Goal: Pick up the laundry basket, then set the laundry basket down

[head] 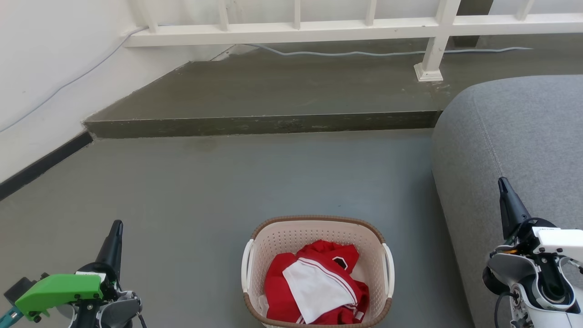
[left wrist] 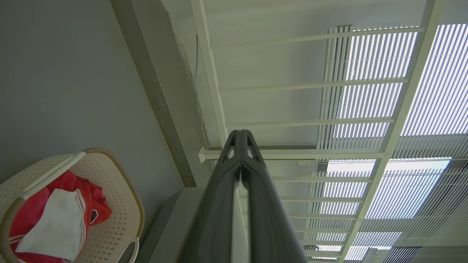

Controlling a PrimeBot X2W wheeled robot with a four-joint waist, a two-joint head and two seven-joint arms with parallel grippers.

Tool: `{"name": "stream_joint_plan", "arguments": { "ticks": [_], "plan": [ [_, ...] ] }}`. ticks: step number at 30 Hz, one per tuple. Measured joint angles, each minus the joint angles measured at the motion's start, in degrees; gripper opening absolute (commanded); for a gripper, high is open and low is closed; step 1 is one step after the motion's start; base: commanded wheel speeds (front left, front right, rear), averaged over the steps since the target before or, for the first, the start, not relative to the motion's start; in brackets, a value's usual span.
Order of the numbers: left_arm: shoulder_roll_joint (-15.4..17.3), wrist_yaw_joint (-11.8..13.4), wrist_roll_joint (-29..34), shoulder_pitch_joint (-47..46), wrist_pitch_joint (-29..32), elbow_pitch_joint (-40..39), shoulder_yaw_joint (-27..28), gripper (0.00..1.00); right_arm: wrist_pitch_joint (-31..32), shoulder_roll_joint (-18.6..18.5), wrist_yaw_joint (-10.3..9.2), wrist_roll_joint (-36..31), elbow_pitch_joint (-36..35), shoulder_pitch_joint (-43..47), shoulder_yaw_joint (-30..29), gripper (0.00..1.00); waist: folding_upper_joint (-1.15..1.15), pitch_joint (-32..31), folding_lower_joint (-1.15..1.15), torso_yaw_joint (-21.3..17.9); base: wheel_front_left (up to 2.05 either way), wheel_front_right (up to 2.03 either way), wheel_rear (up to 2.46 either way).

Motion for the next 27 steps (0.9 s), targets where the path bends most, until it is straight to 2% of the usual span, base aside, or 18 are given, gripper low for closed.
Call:
{"name": "stream_joint_plan", "arguments": {
  "ticks": [27],
  "plan": [
    [0.0, 0.0, 0.0, 0.0, 0.0, 0.0, 0.0, 0.0, 0.0, 0.0, 0.0, 0.0, 0.0, 0.0, 0.0, 0.0, 0.0, 0.0, 0.0, 0.0, 0.0, 0.0, 0.0]
  ]
}}
